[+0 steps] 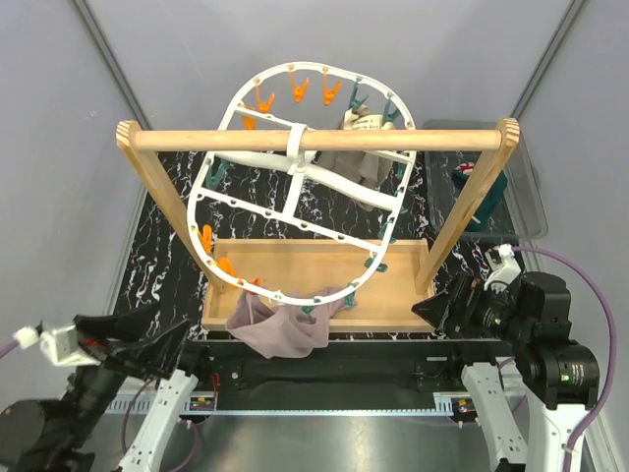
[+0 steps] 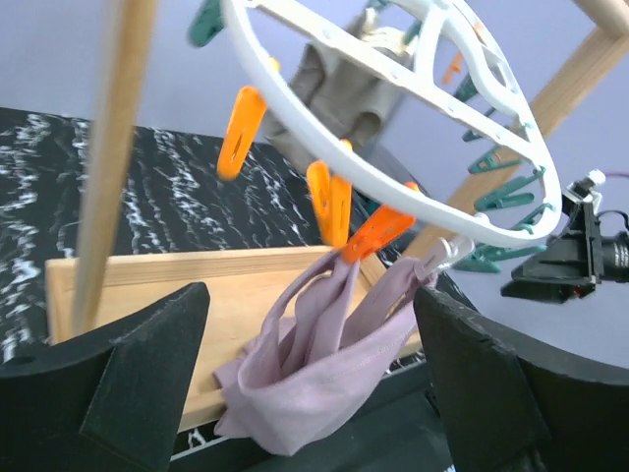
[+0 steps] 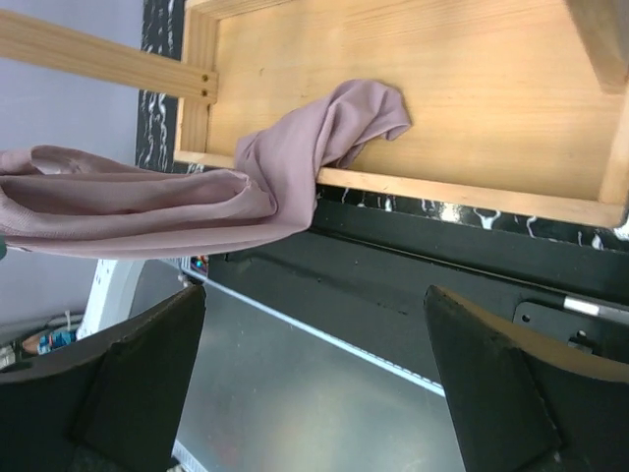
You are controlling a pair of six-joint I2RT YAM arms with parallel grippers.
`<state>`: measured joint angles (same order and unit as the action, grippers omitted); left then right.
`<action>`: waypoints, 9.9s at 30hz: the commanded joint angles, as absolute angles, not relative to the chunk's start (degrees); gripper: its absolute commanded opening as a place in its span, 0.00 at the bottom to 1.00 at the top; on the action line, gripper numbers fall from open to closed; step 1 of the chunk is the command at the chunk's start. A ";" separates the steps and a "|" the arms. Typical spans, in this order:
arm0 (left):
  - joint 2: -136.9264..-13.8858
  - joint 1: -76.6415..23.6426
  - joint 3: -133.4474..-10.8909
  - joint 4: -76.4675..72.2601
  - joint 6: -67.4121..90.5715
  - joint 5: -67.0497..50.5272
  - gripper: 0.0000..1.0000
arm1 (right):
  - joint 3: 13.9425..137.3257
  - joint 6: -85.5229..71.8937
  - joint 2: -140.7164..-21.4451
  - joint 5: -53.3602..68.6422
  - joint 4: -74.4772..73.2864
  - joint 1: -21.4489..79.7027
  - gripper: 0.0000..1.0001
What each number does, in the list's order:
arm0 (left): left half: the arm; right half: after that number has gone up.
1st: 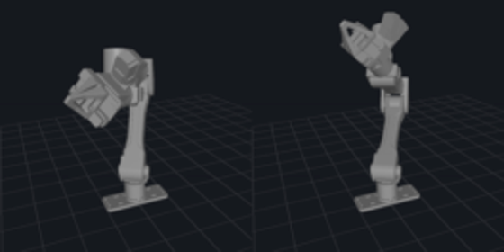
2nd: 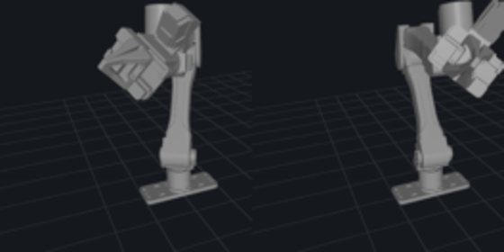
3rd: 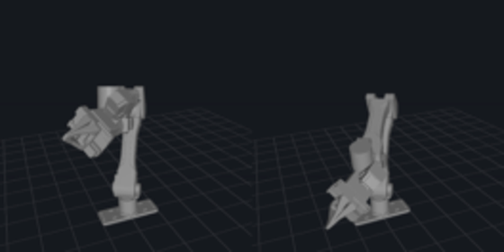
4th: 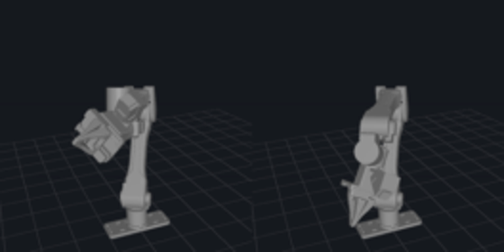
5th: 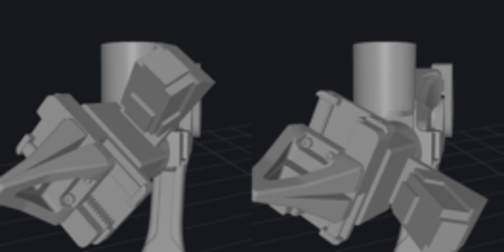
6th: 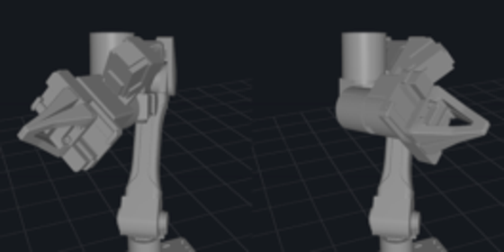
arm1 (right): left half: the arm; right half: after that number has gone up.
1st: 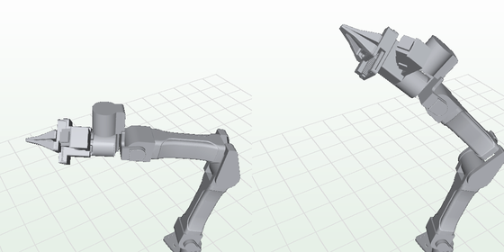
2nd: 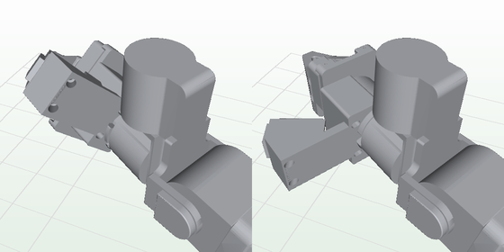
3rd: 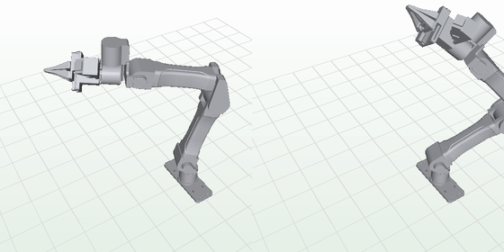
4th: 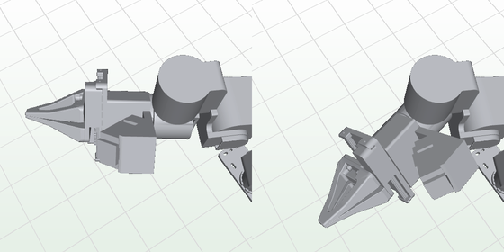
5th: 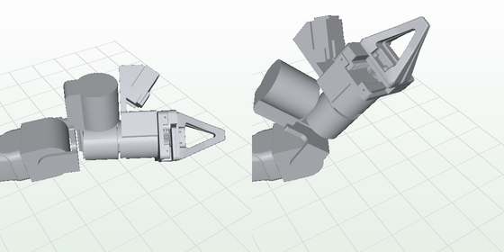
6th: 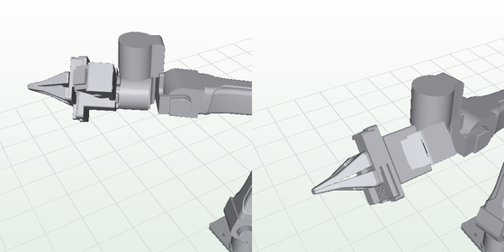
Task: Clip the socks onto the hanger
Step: Open the clamp at the hanger.
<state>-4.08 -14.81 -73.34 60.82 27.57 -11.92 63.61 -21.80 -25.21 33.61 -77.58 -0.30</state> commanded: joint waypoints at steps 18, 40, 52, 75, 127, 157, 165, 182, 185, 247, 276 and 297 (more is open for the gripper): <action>-27.68 -29.79 -63.63 55.73 15.56 -19.94 0.67 | 60.47 -18.73 -38.67 48.33 -61.70 9.58 0.97; -11.25 -29.62 -54.49 19.37 35.13 -45.78 0.63 | 75.58 -31.38 -39.98 61.26 -39.46 12.48 0.94; -21.61 -25.22 -62.66 15.19 41.49 -45.45 0.59 | 75.33 -21.02 -44.21 51.16 -50.35 13.00 0.85; -28.30 -40.34 -64.95 35.06 26.11 -22.60 0.49 | 42.01 -30.23 -13.81 11.62 -37.44 24.52 0.84; -26.80 -40.34 -60.28 5.88 48.78 -52.39 0.56 | 43.50 -12.12 -33.83 55.98 10.35 27.33 0.80; -56.95 -97.12 -81.40 25.15 17.41 29.26 0.49 | 41.14 -17.76 -35.17 49.13 10.82 31.82 0.63; -56.16 -99.84 -70.41 7.58 10.99 34.72 0.49 | 39.72 -20.83 -34.89 49.22 13.27 31.82 0.69; -54.14 -103.80 -52.21 -15.72 0.36 37.35 0.54 | 44.73 -8.99 -33.84 48.08 -2.26 31.82 0.82; -53.26 -103.89 -48.70 -19.93 -4.20 37.97 0.57 | 42.99 -6.69 -30.68 48.86 -1.94 31.82 0.93; -45.97 -102.66 -40.08 -33.84 6.59 30.85 0.58 | 30.15 -17.75 -36.39 36.65 32.25 45.09 0.44; -44.83 -102.57 -35.25 -40.68 16.25 31.38 0.73 | 42.19 -36.47 -35.06 46.04 8.43 45.44 0.17; -47.28 -101.34 -36.83 -47.55 19.95 34.89 0.89 | 46.32 -44.20 -36.91 49.92 7.65 45.53 0.13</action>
<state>-47.11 -102.08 -37.10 -40.93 18.52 31.22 42.98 -39.97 -37.63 47.57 7.66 45.01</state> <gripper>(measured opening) 0.878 0.308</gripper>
